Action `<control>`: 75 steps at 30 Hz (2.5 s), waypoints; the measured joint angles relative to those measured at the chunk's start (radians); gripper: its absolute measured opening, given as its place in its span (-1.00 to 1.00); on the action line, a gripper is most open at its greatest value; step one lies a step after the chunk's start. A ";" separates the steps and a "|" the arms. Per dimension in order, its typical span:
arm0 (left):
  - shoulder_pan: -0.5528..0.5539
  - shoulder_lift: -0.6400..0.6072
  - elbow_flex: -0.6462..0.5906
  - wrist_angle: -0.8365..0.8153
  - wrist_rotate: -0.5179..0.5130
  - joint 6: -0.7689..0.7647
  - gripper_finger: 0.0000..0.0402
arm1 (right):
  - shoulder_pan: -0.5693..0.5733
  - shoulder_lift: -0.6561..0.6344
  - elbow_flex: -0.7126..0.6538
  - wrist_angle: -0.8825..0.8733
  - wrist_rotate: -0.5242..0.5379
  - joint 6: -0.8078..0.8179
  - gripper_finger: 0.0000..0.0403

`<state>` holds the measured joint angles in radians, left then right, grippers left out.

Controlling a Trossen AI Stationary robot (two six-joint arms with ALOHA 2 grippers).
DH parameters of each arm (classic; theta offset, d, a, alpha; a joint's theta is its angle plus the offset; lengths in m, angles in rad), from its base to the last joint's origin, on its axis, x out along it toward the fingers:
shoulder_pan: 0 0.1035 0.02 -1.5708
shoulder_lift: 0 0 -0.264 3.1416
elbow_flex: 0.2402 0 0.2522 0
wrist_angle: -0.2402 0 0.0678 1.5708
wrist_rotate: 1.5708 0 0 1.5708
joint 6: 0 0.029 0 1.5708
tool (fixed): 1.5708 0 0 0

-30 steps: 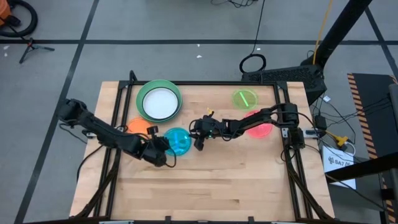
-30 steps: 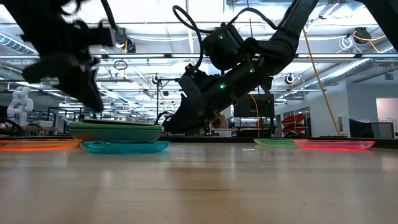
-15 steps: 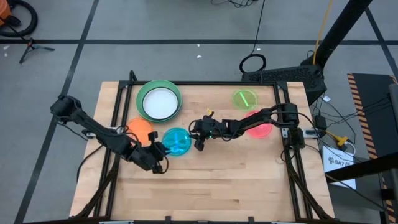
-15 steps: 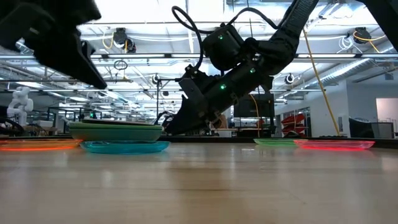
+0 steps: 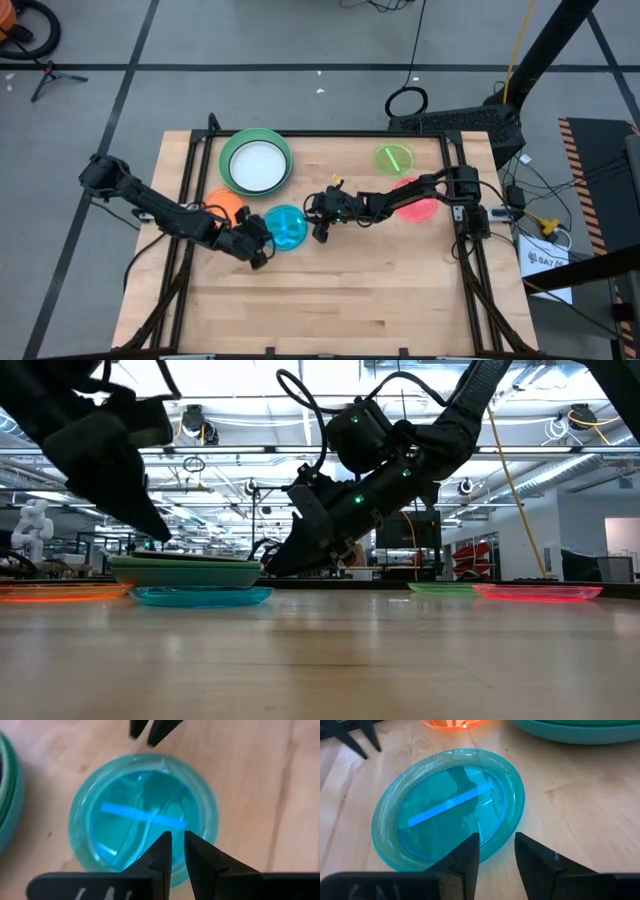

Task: Stack plastic plates
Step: Stack the small blue plate on top of the medium white plate

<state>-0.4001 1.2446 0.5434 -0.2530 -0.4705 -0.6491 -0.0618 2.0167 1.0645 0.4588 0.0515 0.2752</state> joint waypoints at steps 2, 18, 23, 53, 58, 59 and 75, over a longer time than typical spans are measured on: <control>0.000 0.000 0.000 -0.025 0.000 -0.021 -0.71 | 0.000 0.000 0.000 0.000 0.000 0.000 -0.42; 0.071 0.000 0.000 -0.095 -0.024 -0.074 0.13 | 0.000 0.000 0.000 0.000 0.000 -0.011 -0.42; 0.096 0.000 0.000 -0.144 -0.031 -0.035 0.19 | 0.000 0.000 0.000 0.000 0.000 -0.011 -0.42; 0.099 0.001 -0.200 0.116 -0.056 -0.092 0.19 | 0.000 0.000 0.000 -0.016 0.006 -0.023 -0.42; 0.099 0.001 -0.200 0.130 -0.062 -0.097 0.19 | 0.000 0.000 0.000 -0.016 0.006 -0.023 -0.42; 0.099 0.001 -0.200 0.127 -0.061 -0.099 0.19 | 0.000 0.000 0.000 -0.016 0.006 -0.023 -0.42; 0.097 0.001 -0.200 0.137 -0.062 -0.091 0.19 | 0.000 0.000 0.000 -0.015 0.008 -0.026 -0.42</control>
<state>-0.3035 1.2453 0.3435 -0.1160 -0.5323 -0.7399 -0.0620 2.0167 1.0645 0.4439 0.0593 0.2493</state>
